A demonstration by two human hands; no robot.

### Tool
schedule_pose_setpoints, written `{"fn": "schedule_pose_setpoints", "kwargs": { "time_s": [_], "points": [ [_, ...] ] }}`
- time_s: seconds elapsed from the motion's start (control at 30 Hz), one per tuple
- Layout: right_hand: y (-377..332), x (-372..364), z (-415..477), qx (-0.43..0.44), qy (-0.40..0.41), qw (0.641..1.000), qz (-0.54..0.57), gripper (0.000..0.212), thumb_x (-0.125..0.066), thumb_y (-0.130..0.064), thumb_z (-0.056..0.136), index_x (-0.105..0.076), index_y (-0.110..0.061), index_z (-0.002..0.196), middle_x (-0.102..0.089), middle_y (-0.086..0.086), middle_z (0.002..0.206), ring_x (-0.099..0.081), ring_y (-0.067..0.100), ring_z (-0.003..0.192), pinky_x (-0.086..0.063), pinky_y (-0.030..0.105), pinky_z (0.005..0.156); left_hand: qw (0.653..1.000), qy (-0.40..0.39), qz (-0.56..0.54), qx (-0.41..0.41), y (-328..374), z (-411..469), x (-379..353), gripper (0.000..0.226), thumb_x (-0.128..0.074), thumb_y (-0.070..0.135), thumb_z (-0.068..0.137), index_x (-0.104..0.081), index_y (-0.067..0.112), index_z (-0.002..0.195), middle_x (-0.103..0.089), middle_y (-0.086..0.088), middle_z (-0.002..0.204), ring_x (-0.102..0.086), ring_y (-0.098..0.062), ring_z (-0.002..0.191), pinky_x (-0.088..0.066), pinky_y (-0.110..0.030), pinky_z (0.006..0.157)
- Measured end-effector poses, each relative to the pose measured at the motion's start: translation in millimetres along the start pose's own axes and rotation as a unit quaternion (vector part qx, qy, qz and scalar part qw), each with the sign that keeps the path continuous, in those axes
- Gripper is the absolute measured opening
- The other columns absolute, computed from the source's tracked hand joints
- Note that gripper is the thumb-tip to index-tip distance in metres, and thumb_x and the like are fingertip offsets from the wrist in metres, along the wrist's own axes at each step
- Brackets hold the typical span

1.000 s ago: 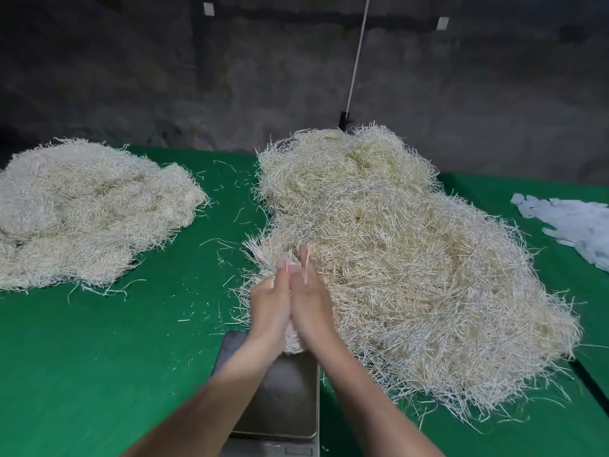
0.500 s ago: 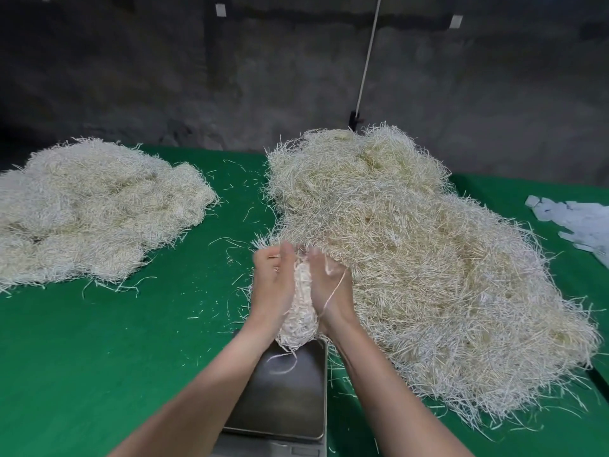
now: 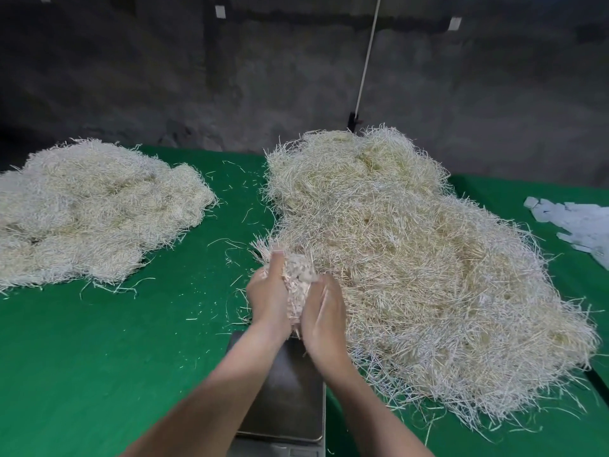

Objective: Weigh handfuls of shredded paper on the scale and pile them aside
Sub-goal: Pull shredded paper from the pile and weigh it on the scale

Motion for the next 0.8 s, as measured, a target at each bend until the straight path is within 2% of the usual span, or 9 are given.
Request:
{"fn": "schedule_pose_setpoints", "kwargs": {
  "time_s": [0.1,0.2,0.33,0.4,0.47,0.53,0.63,0.73,0.8],
  "points": [
    [4.5,20.1,25.2,-0.044,0.027,0.997,0.06,0.035,-0.038,-0.011,0.1,-0.045,-0.017,0.067,-0.057,-0.002,0.079,-0.052,0.012,0.072,-0.041,0.022,0.062,0.996,-0.004,0.085,-0.004,-23.0,-22.7,-6.4,0.049,-0.055,0.045,0.092,-0.058,0.004,0.117,-0.071,-0.007,0.099,-0.066,-0.023,0.093,-0.051,-0.038,0.089],
    [3.2,13.8,14.1,-0.042,0.036,0.996,0.073,0.041,-0.038,-0.011,0.101,-0.043,-0.025,0.062,-0.06,-0.011,0.078,-0.052,-0.003,0.067,-0.041,0.009,0.056,0.998,-0.015,0.058,-0.036,-0.7,-15.7,-9.2,0.038,-0.053,0.041,0.094,-0.06,0.004,0.1,-0.067,-0.008,0.075,-0.065,-0.015,0.062,-0.052,-0.025,0.056],
    [4.1,-7.9,5.2,-0.032,-0.005,0.999,0.025,0.036,-0.037,-0.009,0.098,-0.051,-0.026,0.07,-0.043,-0.016,0.064,-0.044,-0.002,0.055,-0.035,0.016,0.055,0.997,0.001,0.047,-0.053,12.7,-11.3,-6.7,0.036,-0.051,0.041,0.094,-0.06,0.006,0.093,-0.056,-0.007,0.069,-0.057,-0.015,0.057,-0.049,-0.03,0.054],
    [17.3,0.9,22.4,-0.064,-0.018,0.997,0.031,0.022,-0.042,0.0,0.095,-0.059,-0.01,0.083,-0.049,-0.009,0.075,-0.049,0.0,0.066,-0.035,0.01,0.052,0.995,-0.016,0.096,-0.008,-15.6,-16.2,-6.3,0.052,-0.048,0.052,0.092,-0.057,0.002,0.104,-0.069,-0.014,0.09,-0.07,-0.021,0.08,-0.056,-0.033,0.069],
    [28.9,4.8,26.3,-0.104,-0.032,0.993,0.051,0.02,-0.044,0.006,0.091,-0.054,-0.01,0.097,-0.051,-0.009,0.095,-0.05,0.007,0.091,-0.037,0.005,0.06,0.992,-0.024,0.124,0.006,-27.8,-15.6,-4.7,0.069,-0.047,0.057,0.089,-0.046,0.002,0.131,-0.051,-0.022,0.133,-0.051,-0.032,0.124,-0.038,-0.048,0.105],
    [31.9,-2.5,21.9,-0.128,-0.07,0.979,0.141,0.023,-0.044,-0.022,0.099,-0.05,-0.021,0.121,-0.047,-0.017,0.117,-0.042,0.005,0.112,-0.036,0.008,0.088,0.985,-0.023,0.151,-0.073,-6.7,-7.1,-4.9,0.069,-0.05,0.052,0.09,-0.04,0.003,0.138,-0.046,-0.015,0.141,-0.043,-0.029,0.13,-0.032,-0.045,0.11],
    [28.7,-21.9,16.5,-0.158,-0.149,0.946,0.24,0.067,-0.029,-0.079,0.08,-0.034,-0.047,0.139,-0.037,-0.017,0.139,-0.028,0.002,0.124,-0.022,0.042,0.107,0.932,-0.005,0.256,-0.256,35.7,-11.6,-9.6,0.035,-0.058,0.038,0.091,-0.052,0.014,0.116,-0.057,0.007,0.113,-0.052,-0.018,0.113,-0.037,-0.012,0.086],
    [15.1,-23.1,17.2,-0.121,-0.159,0.969,0.144,0.044,-0.043,-0.075,0.08,-0.053,-0.049,0.114,-0.048,-0.006,0.14,-0.049,-0.001,0.115,-0.039,0.029,0.097,0.933,-0.059,0.247,-0.256,33.5,-15.2,-23.3,0.023,-0.058,0.043,0.089,-0.048,0.036,0.109,-0.049,0.028,0.109,-0.047,0.008,0.105,-0.032,-0.002,0.084],
    [31.1,-18.4,21.8,-0.207,-0.111,0.951,0.203,0.056,-0.05,-0.063,0.085,-0.054,-0.026,0.126,-0.054,0.008,0.135,-0.058,0.014,0.112,-0.047,0.035,0.094,0.973,-0.104,0.126,-0.16,21.6,-10.1,-22.9,0.065,-0.051,0.068,0.078,-0.047,0.027,0.128,-0.052,0.015,0.129,-0.047,-0.003,0.12,-0.038,-0.026,0.103]
  ]
}}
Point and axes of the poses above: each hand's wrist, its own z-axis towards the middle knuckle, its own x-axis out of the back of the hand, y = z × x, the point moved 10 cm from there along z, towards the middle knuckle
